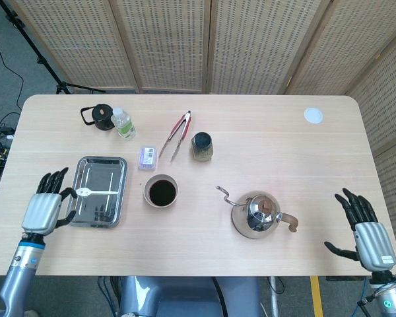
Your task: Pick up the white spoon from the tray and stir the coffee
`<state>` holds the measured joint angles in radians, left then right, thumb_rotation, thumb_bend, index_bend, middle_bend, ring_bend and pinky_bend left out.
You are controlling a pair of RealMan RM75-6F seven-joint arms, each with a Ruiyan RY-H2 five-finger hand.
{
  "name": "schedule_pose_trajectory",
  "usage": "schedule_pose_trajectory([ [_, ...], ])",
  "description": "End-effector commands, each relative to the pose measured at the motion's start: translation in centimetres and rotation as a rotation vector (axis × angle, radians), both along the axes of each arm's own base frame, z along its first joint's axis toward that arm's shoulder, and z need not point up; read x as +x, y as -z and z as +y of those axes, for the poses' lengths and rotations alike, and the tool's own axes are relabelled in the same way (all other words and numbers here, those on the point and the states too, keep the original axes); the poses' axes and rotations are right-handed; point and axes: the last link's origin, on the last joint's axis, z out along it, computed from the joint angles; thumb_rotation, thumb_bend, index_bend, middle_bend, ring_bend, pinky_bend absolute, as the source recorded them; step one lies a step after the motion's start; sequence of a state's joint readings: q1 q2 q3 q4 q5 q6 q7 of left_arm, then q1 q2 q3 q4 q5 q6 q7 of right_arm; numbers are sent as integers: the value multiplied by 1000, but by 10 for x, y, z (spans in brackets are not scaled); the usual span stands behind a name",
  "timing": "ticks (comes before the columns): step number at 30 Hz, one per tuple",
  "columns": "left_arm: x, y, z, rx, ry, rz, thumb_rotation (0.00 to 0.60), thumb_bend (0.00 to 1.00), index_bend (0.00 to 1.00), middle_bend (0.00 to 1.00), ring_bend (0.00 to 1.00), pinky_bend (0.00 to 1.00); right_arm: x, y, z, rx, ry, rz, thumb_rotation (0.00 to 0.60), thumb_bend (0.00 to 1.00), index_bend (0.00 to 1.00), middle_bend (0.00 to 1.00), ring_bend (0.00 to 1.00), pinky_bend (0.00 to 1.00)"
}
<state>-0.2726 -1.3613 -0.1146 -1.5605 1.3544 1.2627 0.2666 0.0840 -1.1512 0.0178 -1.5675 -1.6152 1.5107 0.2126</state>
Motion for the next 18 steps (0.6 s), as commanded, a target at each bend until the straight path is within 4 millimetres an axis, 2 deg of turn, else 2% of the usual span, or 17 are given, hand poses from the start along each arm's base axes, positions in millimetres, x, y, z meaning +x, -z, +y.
schedule_pose_trajectory([
  [1,10,11,11,-18,-5,12,600,275,481,0,0,0,0,-1,0,1,0,-6,600,0,0,0,0,0],
  [6,9,26,27,-47,-52,38,600,313,481,0,0,0,-1,-7,-1,-13,3,-30,600,0,0,0,0,0],
  [18,1,41,46,-76,-113,44,600,362,481,0,0,0,-1,-11,-3,-12,6,-47,600,0,0,0,0,0],
])
